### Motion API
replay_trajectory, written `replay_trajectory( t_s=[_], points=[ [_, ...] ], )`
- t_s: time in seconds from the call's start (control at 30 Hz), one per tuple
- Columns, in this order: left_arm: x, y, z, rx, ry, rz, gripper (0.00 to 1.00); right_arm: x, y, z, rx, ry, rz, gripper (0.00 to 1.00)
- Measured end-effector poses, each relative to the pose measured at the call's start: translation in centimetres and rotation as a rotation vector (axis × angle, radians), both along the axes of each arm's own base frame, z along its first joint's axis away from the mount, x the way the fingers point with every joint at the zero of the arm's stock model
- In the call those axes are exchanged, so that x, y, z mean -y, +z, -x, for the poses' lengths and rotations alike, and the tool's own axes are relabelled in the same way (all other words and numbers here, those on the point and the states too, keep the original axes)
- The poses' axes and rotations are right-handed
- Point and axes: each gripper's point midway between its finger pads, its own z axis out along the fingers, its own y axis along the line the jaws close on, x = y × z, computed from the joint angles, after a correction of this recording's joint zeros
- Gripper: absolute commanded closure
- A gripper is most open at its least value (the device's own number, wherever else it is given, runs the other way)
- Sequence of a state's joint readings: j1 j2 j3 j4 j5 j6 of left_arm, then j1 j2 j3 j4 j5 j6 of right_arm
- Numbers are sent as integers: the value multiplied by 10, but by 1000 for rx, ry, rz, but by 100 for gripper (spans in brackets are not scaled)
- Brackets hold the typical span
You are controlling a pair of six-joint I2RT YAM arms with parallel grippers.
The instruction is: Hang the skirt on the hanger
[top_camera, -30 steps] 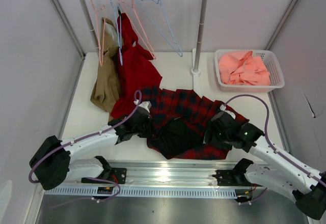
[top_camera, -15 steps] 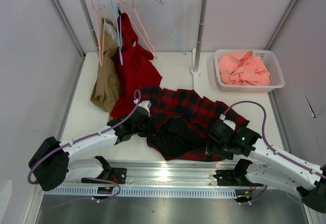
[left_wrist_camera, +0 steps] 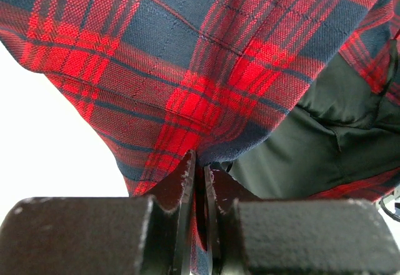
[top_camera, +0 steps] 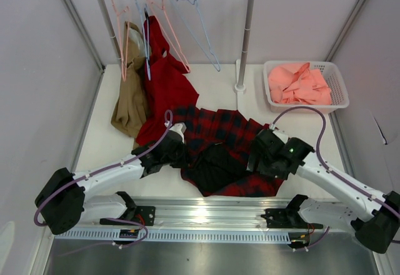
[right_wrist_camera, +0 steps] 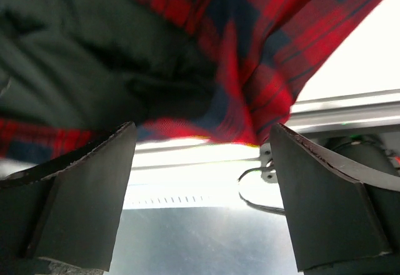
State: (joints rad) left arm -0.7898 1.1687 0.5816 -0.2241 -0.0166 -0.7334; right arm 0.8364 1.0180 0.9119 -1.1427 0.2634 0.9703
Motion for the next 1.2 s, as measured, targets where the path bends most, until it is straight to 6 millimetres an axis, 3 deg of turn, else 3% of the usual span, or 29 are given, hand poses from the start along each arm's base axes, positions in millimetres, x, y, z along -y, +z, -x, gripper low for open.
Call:
replay_trajectory(
  t_s=[0.17,0.4,0.5,0.57,0.6,0.67,0.7,0.73,0.9,1.03,1.2],
  points=[
    [1,1,0,3,-2,6,87,16,-13,-15,-46,-31,54,7],
    [2,1,-1,5,-2,8,87,8,-36,6,-127,61,62,12],
    [4,3,0,4,-10,19,88,5,-45,18,-154,87,61,26],
    [5,3,0,3,-15,25,87,3,-50,27,-167,93,51,44],
    [5,3,1,1,-16,25,88,2,-51,30,-171,87,42,58],
    [5,2,1,-1,-17,24,88,1,-53,36,-171,82,16,73],
    [5,2,1,-1,-17,24,88,2,-53,39,-170,76,0,93],
    [5,1,2,-2,-17,23,87,2,-54,42,-168,72,-14,100],
    [5,1,0,-3,-12,31,90,0,-63,45,-145,16,-72,100],
    [3,-4,-6,-29,15,55,92,-9,-63,23,-49,-9,-102,100],
    [-4,-12,-21,-62,80,79,94,-22,-51,-42,172,-46,-132,100]
  ],
)
